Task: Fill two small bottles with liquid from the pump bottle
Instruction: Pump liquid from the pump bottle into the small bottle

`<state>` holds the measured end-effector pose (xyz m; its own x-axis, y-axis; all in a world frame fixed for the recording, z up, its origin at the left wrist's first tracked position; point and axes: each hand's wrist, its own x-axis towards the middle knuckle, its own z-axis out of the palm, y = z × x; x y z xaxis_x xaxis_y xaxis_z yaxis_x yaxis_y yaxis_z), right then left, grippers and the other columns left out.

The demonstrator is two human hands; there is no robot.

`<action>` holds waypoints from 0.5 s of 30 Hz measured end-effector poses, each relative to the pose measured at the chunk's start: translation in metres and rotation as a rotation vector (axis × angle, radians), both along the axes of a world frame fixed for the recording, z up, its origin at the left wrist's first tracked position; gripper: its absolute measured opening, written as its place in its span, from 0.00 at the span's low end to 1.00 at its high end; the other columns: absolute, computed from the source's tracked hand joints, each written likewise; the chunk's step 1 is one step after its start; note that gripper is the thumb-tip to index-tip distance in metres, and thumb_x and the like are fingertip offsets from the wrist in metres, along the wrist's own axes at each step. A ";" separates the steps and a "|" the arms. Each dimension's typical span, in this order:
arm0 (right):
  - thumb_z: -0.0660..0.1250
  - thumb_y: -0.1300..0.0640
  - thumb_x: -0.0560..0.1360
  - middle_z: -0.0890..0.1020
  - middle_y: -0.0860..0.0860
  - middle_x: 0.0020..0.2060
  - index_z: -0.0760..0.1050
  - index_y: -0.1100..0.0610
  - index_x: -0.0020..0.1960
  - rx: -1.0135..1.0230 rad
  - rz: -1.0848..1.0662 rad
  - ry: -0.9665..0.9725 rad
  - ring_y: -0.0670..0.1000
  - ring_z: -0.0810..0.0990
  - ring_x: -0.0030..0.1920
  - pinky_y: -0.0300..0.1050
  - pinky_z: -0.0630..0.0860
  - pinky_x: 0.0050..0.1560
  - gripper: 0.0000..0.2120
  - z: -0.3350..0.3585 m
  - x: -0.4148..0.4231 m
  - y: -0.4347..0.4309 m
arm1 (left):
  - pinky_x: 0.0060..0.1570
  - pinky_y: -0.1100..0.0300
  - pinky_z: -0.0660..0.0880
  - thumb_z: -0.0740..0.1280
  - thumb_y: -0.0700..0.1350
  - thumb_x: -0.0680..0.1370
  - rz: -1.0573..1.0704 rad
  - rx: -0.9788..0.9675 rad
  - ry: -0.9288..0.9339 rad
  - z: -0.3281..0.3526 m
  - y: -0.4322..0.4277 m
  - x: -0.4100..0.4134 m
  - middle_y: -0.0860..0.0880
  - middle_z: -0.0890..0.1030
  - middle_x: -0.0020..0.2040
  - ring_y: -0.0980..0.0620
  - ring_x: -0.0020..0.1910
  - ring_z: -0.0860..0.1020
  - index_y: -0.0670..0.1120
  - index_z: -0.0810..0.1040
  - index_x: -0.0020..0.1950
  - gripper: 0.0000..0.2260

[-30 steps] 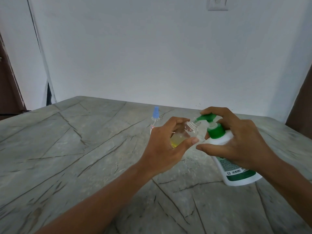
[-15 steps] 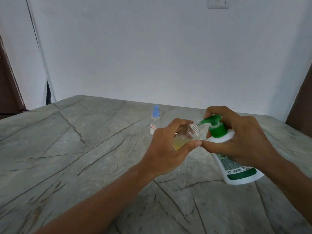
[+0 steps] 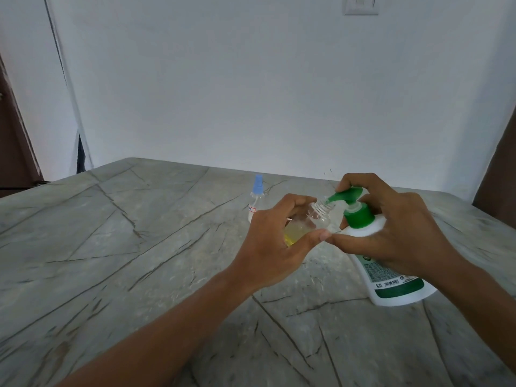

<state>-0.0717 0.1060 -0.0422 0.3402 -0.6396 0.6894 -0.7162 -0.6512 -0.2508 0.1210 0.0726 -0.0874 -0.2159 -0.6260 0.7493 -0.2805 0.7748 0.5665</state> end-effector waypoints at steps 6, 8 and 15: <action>0.74 0.37 0.60 0.77 0.30 0.39 0.66 0.36 0.56 0.001 0.006 -0.002 0.30 0.79 0.40 0.21 0.71 0.35 0.29 0.001 -0.001 0.000 | 0.50 0.66 0.78 0.74 0.49 0.72 -0.005 -0.003 -0.013 -0.002 0.000 -0.001 0.53 0.83 0.53 0.60 0.51 0.80 0.45 0.76 0.61 0.21; 0.76 0.38 0.60 0.78 0.31 0.40 0.65 0.36 0.57 0.008 0.018 -0.011 0.33 0.80 0.41 0.22 0.72 0.35 0.30 -0.001 -0.001 0.000 | 0.50 0.67 0.78 0.74 0.49 0.72 -0.004 -0.003 0.002 -0.001 0.000 -0.001 0.54 0.83 0.53 0.62 0.51 0.80 0.45 0.76 0.61 0.20; 0.75 0.39 0.60 0.78 0.33 0.43 0.62 0.37 0.61 0.022 0.028 -0.021 0.35 0.81 0.43 0.24 0.74 0.37 0.34 -0.005 -0.002 -0.002 | 0.51 0.67 0.77 0.74 0.48 0.72 -0.014 0.008 0.037 0.001 0.001 0.000 0.57 0.82 0.54 0.64 0.51 0.80 0.45 0.76 0.62 0.20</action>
